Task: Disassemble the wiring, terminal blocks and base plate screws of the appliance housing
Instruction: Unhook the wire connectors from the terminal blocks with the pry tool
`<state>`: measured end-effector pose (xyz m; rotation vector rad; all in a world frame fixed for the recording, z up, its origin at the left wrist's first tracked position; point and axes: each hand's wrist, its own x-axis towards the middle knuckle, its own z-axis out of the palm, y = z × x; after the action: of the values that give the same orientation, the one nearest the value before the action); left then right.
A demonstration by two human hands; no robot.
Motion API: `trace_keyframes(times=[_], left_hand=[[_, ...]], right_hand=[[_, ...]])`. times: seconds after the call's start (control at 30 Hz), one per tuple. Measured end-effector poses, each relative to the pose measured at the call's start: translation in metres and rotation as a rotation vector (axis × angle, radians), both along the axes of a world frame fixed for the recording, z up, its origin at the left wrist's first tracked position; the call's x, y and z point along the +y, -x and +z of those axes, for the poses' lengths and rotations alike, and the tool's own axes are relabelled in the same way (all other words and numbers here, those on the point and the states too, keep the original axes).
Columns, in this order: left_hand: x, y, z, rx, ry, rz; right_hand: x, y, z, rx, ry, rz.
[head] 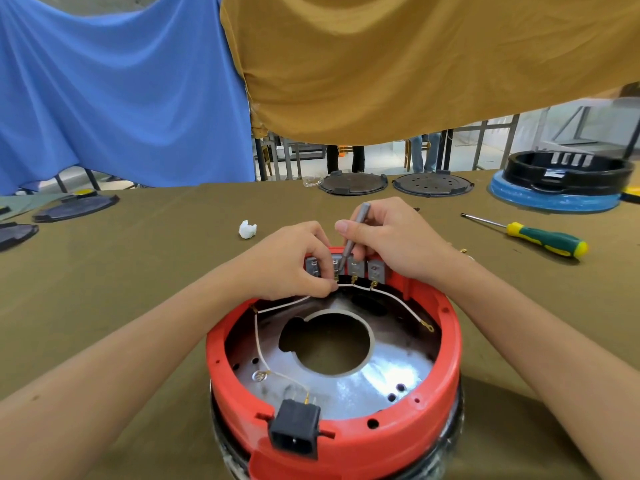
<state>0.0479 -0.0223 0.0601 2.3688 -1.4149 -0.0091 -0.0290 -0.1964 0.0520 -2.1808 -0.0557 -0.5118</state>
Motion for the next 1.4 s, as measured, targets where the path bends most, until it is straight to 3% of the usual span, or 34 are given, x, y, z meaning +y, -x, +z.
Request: trace_keyframes(times=[0.2, 0.57, 0.77, 0.9, 1.3, 1.4], left_hand=[[0.0001, 0.0014, 0.0007, 0.001, 0.008, 0.002], [0.0006, 0.0003, 0.0001, 0.006, 0.012, -0.011], [-0.0003, 0.0006, 0.0003, -0.002, 0.013, 0.003], [-0.0002, 0.0007, 0.0001, -0.002, 0.007, 0.005], [-0.0009, -0.0012, -0.0017, 0.025, 0.023, 0.018], [-0.0007, -0.0023, -0.0012, 0.064, 0.106, 0.063]], right_hand=[[0.0030, 0.0044, 0.0001, -0.083, 0.131, -0.016], [-0.0031, -0.0041, -0.0006, 0.028, -0.064, 0.021], [0.0034, -0.0001, 0.0017, 0.026, 0.183, 0.001], [0.0006, 0.0037, -0.0001, -0.073, 0.059, -0.005], [0.0013, 0.0037, 0.0002, -0.071, 0.043, 0.007], [0.0006, 0.0052, -0.0007, -0.112, 0.013, -0.007]])
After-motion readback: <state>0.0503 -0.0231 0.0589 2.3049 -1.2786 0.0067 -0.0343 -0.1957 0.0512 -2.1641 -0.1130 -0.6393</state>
